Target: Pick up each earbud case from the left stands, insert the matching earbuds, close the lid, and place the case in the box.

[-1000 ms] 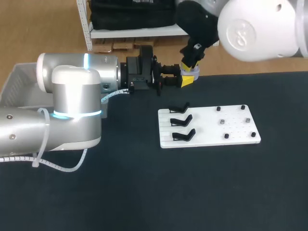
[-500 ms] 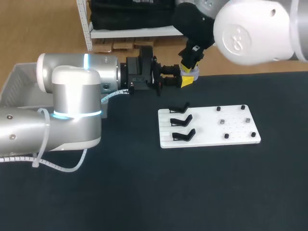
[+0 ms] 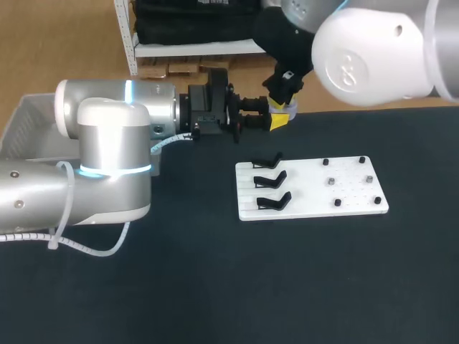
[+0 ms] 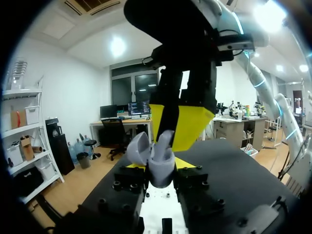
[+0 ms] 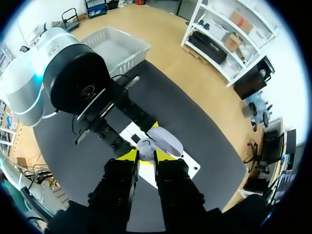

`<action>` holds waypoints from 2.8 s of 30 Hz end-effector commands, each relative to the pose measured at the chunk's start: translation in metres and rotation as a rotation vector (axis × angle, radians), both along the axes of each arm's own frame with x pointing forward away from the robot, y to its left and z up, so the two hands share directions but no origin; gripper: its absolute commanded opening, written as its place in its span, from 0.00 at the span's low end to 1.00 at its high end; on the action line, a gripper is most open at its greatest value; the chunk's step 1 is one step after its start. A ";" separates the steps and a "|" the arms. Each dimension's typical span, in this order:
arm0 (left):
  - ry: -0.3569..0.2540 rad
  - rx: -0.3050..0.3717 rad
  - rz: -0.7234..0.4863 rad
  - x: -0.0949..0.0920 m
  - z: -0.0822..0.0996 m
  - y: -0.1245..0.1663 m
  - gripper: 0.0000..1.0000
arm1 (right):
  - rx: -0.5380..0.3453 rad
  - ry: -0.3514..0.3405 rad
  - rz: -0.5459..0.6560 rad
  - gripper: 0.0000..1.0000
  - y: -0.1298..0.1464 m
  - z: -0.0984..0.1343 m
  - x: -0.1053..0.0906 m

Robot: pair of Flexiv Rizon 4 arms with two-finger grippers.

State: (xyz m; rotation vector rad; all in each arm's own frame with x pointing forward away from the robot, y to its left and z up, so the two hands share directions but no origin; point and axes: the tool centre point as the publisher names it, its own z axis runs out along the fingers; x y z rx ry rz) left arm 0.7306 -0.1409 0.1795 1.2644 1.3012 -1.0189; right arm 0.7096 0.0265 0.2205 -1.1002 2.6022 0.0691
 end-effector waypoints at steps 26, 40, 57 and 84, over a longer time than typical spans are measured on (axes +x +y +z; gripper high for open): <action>-0.007 -0.010 0.005 -0.001 0.000 0.000 0.00 | 0.007 -0.021 -0.013 0.31 0.005 0.005 0.006; -0.007 -0.010 0.005 -0.001 0.000 0.000 0.00 | 0.034 -0.046 -0.007 0.32 0.000 0.026 0.000; -0.007 -0.010 0.005 -0.001 0.000 0.000 0.00 | 0.152 -0.095 -0.283 0.40 0.002 0.004 0.074; -0.030 -0.011 0.022 -0.002 0.009 0.018 0.00 | 0.497 -0.197 -0.527 0.54 -0.056 0.028 0.044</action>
